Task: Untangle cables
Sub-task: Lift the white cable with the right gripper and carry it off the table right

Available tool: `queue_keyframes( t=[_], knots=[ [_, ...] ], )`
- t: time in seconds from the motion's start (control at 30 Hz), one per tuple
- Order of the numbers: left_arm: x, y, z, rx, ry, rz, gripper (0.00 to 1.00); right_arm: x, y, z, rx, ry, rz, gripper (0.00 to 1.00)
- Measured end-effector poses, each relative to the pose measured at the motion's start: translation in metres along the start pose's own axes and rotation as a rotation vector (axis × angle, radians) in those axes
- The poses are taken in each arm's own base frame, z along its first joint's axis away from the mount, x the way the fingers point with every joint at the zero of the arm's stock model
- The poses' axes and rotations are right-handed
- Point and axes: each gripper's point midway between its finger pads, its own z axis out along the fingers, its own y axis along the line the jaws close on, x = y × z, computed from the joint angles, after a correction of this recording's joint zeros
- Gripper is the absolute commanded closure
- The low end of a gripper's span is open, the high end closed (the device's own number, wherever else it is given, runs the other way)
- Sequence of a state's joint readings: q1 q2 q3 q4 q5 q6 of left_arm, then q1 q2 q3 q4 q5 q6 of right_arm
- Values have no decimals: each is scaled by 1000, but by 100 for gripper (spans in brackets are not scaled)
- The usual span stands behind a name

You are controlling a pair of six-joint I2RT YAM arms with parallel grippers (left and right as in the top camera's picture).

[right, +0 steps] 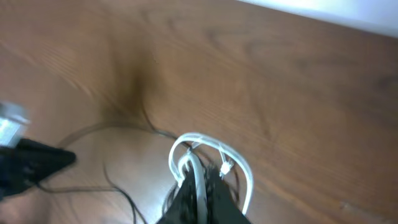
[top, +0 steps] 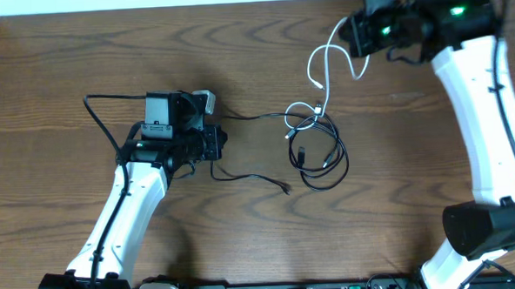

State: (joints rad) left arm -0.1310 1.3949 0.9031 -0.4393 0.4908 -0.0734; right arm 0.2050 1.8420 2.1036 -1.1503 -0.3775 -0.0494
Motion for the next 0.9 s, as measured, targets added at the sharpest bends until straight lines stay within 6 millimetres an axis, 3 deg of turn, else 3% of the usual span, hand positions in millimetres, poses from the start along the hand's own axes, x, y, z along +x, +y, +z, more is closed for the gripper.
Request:
queue_keyframes(
  t=[0.2,0.4,0.63,0.73,0.9],
  knots=[
    [0,0,0,0,0,0,92,-31,5,-71,39,-116,21,99],
    [1,0,0,0,2,-1,92,-45,10,-133,79,-222,29,99],
    [1,0,0,0,2,-1,92,-53,14,-180,111,-330,27,99],
    [1,0,0,0,3,-1,92,-52,3,-192,146,-354,58,99],
    [1,0,0,0,3,-1,92,-32,-43,-210,309,-327,186,99]
  ],
)
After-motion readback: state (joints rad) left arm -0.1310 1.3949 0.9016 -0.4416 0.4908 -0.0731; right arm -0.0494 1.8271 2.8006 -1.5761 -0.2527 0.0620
